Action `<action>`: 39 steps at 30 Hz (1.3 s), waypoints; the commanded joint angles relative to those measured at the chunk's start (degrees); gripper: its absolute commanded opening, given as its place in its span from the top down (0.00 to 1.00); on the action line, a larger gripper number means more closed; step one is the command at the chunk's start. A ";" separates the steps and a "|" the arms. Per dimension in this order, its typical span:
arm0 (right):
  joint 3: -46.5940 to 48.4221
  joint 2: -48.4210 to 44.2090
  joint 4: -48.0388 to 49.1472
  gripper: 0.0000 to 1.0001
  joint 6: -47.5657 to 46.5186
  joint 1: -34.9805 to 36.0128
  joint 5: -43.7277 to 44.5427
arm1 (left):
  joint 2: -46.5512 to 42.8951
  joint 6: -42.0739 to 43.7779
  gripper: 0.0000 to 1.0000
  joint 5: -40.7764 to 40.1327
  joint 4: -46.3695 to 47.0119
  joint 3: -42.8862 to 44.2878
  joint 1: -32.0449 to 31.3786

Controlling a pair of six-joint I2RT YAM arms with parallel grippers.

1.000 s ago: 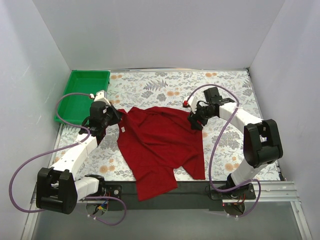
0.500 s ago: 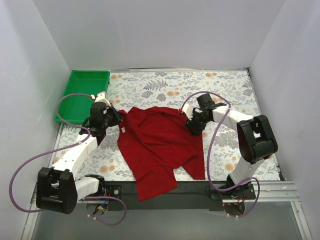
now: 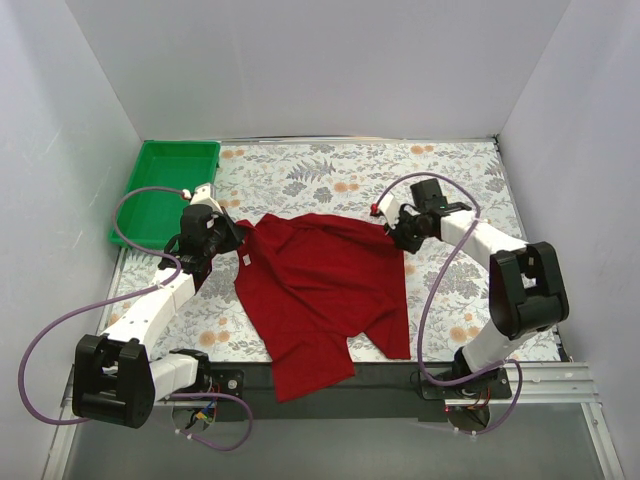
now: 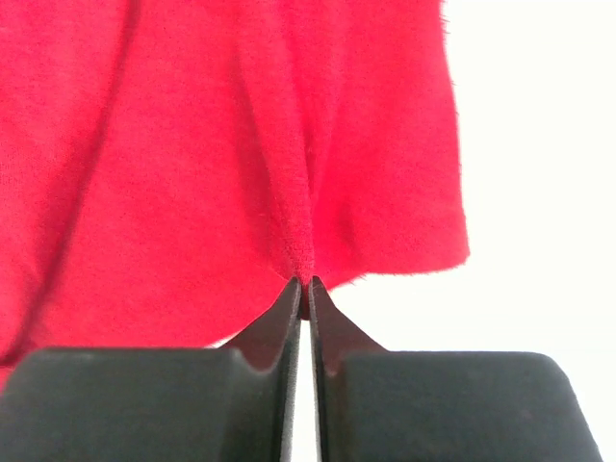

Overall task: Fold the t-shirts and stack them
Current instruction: Flatten the tshirt out

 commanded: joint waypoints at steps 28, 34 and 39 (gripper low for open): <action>32.05 18.19 5.45 0.99 8.00 -12.85 2.47 | -0.45 3.45 1.00 8.62 -2.25 1.75 0.28; 35.39 22.06 7.57 0.99 11.34 -12.77 3.26 | -5.36 3.18 1.00 6.34 -6.29 3.42 0.28; 37.59 24.08 8.01 0.99 12.05 -12.68 3.53 | -8.63 2.74 0.63 3.26 -10.42 6.48 0.28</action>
